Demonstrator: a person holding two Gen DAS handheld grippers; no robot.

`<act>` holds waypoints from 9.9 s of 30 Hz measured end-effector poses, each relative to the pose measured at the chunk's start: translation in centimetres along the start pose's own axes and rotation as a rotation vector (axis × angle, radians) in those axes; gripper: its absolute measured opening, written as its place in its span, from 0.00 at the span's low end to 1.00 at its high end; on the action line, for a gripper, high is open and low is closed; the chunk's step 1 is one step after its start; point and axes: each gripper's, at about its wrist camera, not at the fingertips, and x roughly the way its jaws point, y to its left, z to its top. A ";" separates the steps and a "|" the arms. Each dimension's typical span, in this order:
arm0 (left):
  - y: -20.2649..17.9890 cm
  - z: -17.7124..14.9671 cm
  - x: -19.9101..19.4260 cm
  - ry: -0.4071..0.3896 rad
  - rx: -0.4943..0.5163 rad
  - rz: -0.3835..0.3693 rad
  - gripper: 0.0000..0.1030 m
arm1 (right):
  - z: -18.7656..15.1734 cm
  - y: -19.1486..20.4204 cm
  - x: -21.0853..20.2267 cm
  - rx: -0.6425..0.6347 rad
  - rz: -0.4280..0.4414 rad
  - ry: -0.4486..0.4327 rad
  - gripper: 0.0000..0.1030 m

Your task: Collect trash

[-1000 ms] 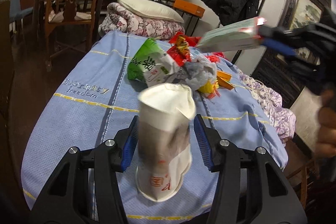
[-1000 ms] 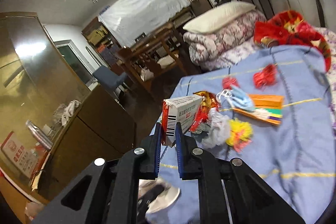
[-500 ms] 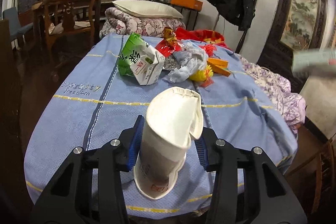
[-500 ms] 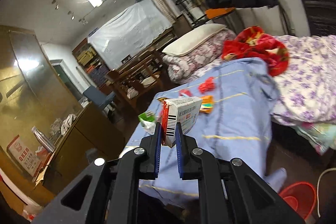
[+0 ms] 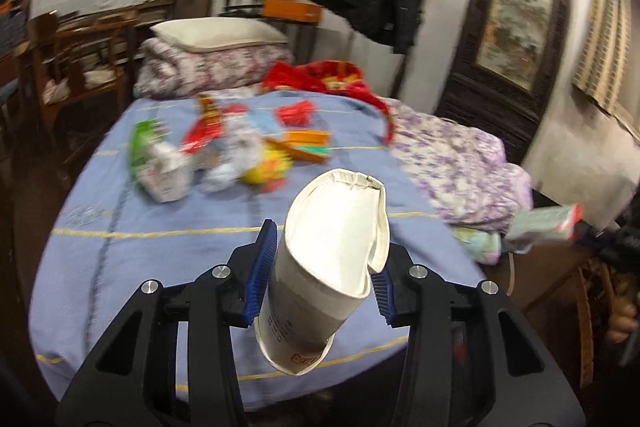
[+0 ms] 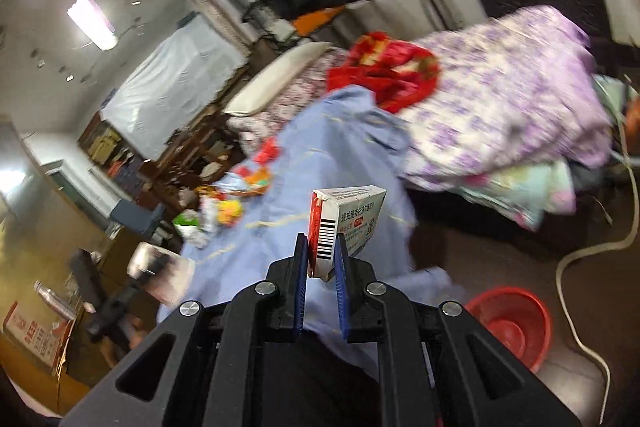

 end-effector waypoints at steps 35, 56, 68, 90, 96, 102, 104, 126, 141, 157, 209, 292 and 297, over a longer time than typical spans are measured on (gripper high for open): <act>-26.8 -6.8 14.3 0.372 0.340 -0.299 0.79 | -5.2 -16.6 -2.4 0.190 -0.224 -0.029 0.59; -10.1 -1.5 1.1 0.042 0.071 -0.073 0.93 | -1.2 4.0 -4.7 -0.164 -0.087 -0.116 0.83; 8.8 0.8 0.5 -0.021 -0.221 0.204 0.93 | -3.3 14.2 3.8 -0.260 0.003 0.053 0.88; 23.6 1.7 7.4 0.124 -0.533 0.214 0.94 | -3.3 21.5 20.9 -0.251 0.039 0.231 0.88; 24.6 0.6 5.2 0.099 -0.572 0.191 0.93 | -3.1 24.9 24.6 -0.315 0.061 0.238 0.88; 24.5 0.9 6.1 0.118 -0.550 0.234 0.93 | -2.2 27.6 27.4 -0.421 0.010 0.201 0.84; 24.5 1.0 6.3 0.119 -0.551 0.235 0.93 | -1.8 28.4 28.3 -0.467 -0.012 0.180 0.82; 24.1 1.6 7.3 0.121 -0.511 0.288 0.93 | -0.2 29.2 24.0 -0.469 0.063 0.025 0.07; 23.5 2.0 7.7 0.114 -0.435 0.245 0.16 | -1.5 24.5 18.9 -0.368 0.045 0.057 0.07; 16.8 0.9 4.1 0.004 -0.272 0.056 0.17 | -0.7 22.5 12.6 -0.347 0.035 -0.025 0.07; -26.8 -0.6 0.6 0.209 0.240 -0.502 0.17 | 0.3 -6.6 -8.1 0.012 -0.215 -0.113 0.08; 8.6 2.0 1.8 0.009 -0.259 0.205 0.93 | -4.7 14.8 8.3 -0.243 -0.024 0.133 0.83; 11.7 3.7 4.0 0.009 -0.296 0.225 0.93 | -5.5 15.7 13.6 -0.270 -0.084 0.155 0.83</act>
